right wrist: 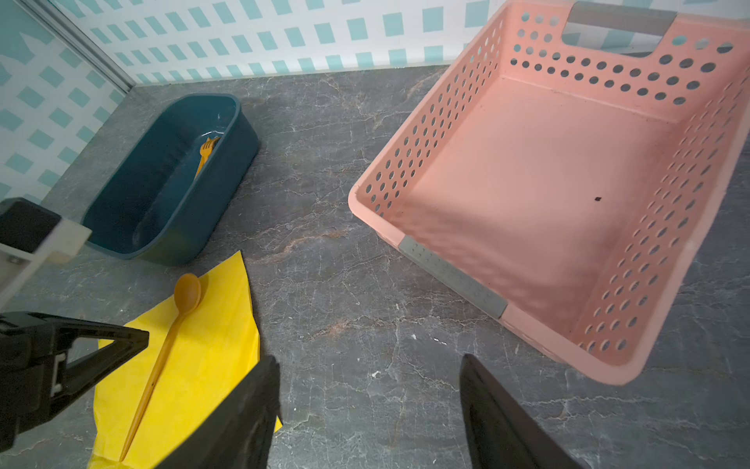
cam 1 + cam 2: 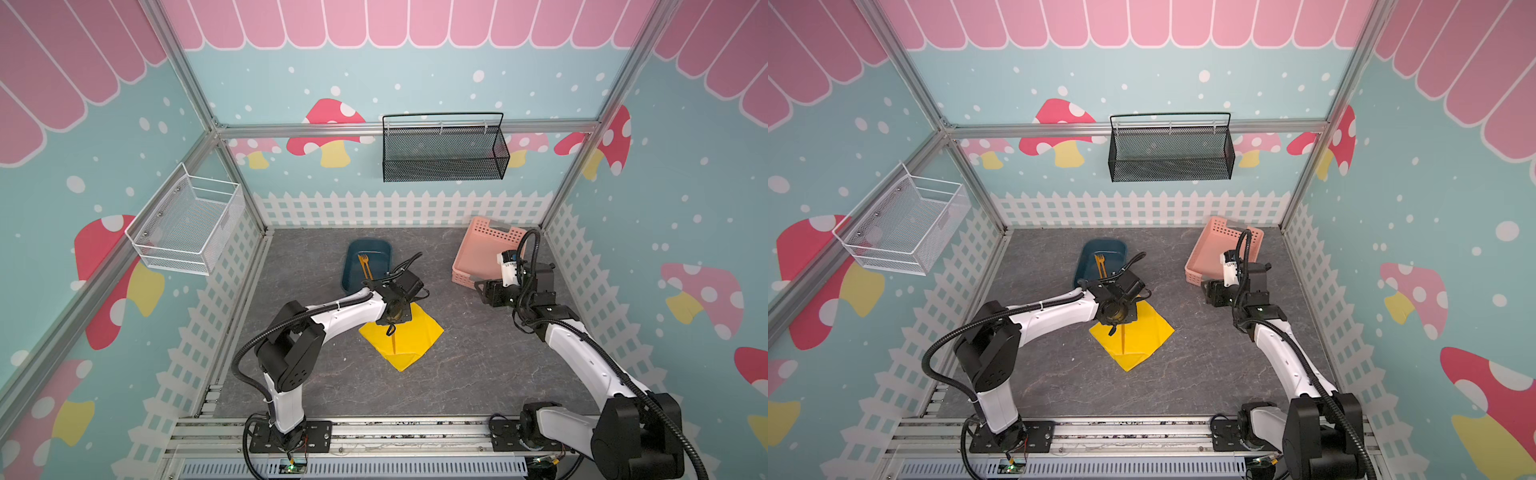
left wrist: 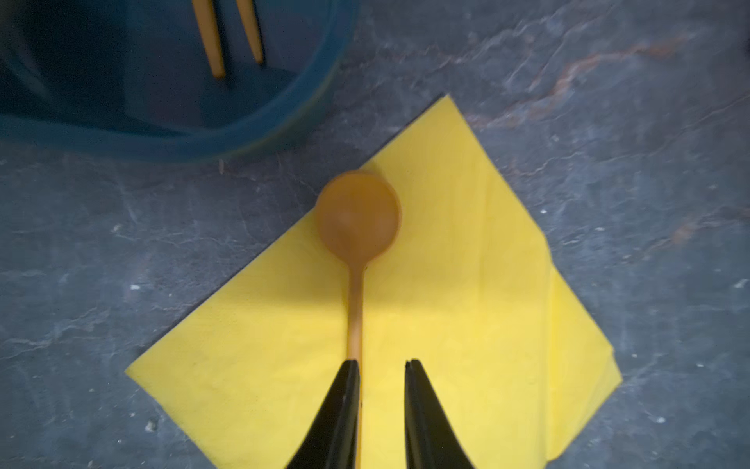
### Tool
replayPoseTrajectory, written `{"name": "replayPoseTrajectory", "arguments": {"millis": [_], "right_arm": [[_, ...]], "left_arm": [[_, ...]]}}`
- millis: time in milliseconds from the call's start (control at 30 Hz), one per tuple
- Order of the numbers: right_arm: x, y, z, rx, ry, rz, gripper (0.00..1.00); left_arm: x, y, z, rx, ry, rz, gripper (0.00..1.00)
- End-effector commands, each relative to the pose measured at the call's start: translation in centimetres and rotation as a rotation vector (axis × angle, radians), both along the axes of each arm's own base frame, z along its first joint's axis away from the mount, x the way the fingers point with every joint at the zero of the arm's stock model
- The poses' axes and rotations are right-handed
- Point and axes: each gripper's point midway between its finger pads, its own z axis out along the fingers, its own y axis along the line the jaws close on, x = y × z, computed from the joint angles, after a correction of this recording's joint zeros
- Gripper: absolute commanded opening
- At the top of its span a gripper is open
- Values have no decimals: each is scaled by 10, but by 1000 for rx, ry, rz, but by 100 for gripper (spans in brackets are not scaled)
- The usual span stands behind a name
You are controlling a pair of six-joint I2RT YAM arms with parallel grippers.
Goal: Place the utensils on the paper napkin and roll it up
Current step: 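Open the left gripper, release the spoon, and move over the teal tray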
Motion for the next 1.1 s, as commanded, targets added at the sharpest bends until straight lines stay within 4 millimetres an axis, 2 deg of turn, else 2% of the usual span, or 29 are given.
{"name": "replayPoseTrajectory", "arguments": {"millis": [0, 167, 300, 400, 600, 833, 1067], "right_arm": [[0, 2, 16, -6, -34, 15, 71], [2, 2, 16, -4, -32, 8, 71], [4, 2, 16, -1, -27, 6, 71], [5, 0, 17, -6, -29, -5, 71], [6, -2, 18, -25, -28, -6, 72], [9, -2, 24, -40, -39, -1, 72], [13, -2, 31, -58, -46, 13, 72]], "left_arm": [[12, 6, 41, 2, -82, 1, 23], [31, 22, 67, 6, -125, -4, 24], [51, 45, 69, 15, -115, 22, 23], [63, 60, 66, 30, -105, 45, 23], [97, 77, 56, 39, -92, 89, 23], [144, 86, 44, 59, -89, 132, 21], [173, 90, 25, 86, -66, 170, 20]]}}
